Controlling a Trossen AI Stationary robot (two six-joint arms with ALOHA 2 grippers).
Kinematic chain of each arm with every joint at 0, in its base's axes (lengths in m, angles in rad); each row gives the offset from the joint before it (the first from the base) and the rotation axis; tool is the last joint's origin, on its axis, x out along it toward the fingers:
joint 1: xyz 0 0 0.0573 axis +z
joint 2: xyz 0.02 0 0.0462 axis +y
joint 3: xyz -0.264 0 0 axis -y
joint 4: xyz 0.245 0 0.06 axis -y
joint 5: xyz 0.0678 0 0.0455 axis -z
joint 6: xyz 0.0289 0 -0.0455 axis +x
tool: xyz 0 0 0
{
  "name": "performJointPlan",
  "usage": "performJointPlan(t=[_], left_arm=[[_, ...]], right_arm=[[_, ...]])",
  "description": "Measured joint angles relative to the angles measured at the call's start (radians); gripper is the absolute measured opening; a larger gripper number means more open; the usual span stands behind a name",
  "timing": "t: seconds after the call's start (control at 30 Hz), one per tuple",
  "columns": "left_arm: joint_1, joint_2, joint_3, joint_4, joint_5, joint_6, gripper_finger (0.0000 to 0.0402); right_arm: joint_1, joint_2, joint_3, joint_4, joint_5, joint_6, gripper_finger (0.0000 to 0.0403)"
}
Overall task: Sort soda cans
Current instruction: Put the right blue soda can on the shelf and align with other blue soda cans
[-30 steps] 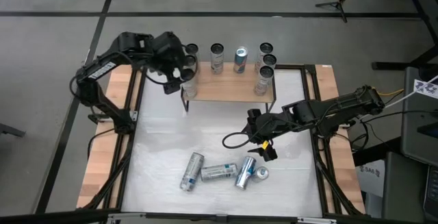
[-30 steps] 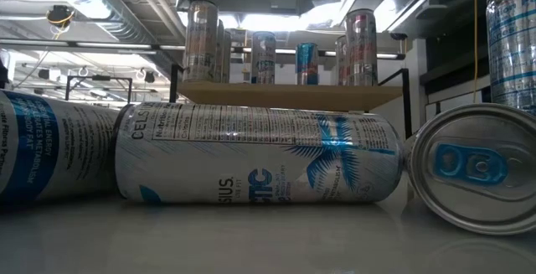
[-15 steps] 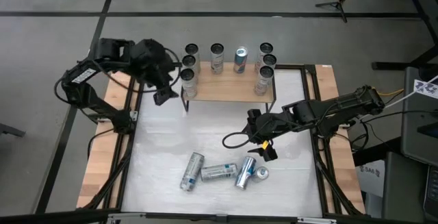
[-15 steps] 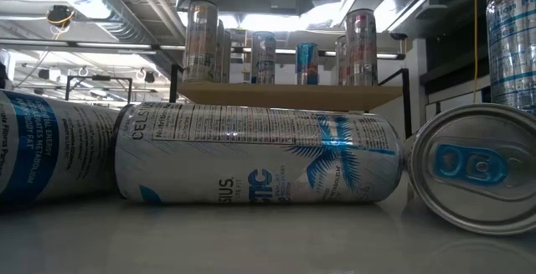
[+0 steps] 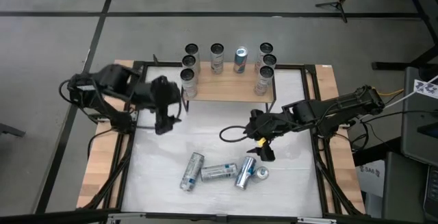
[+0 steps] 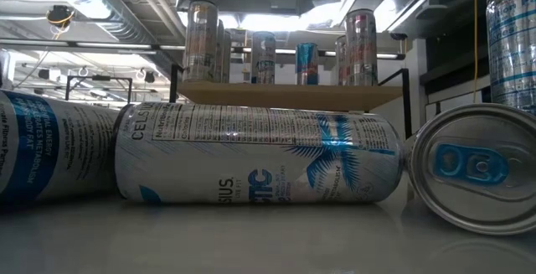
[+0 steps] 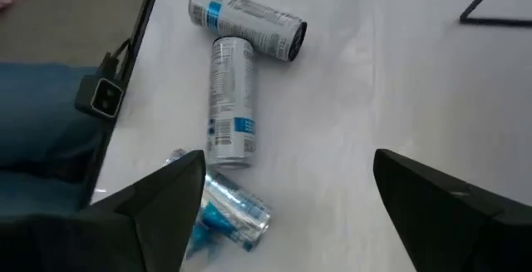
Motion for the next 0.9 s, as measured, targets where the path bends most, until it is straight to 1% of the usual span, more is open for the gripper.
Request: performJointPlan(t=[0.17,0.37,0.5,0.67,0.77,0.9], left_arm=[[-0.096,0.047,0.000,0.016,-0.073,0.000,0.0346],[-0.156,0.107,0.000,0.057,-0.141,-0.001,0.0346],[-0.174,0.153,0.000,0.086,-0.154,-0.001,0.0346],[-0.184,0.204,0.000,0.119,-0.156,-0.001,0.0346],[-0.185,0.232,0.000,0.139,-0.156,-0.001,0.0346],[-0.185,0.265,0.000,0.155,-0.155,-0.001,0.0346]], right_arm=[[0.001,0.000,0.000,-0.004,-0.113,0.071,0.0344],[0.014,0.000,0.000,-0.034,-0.223,0.079,0.0344],[0.059,0.000,0.000,-0.033,-0.225,0.040,0.0344],[0.149,0.000,0.000,-0.039,-0.215,-0.051,0.0344],[0.203,0.000,0.000,-0.042,-0.167,-0.103,0.0344],[0.261,0.000,0.000,-0.044,-0.040,-0.168,0.0344]])
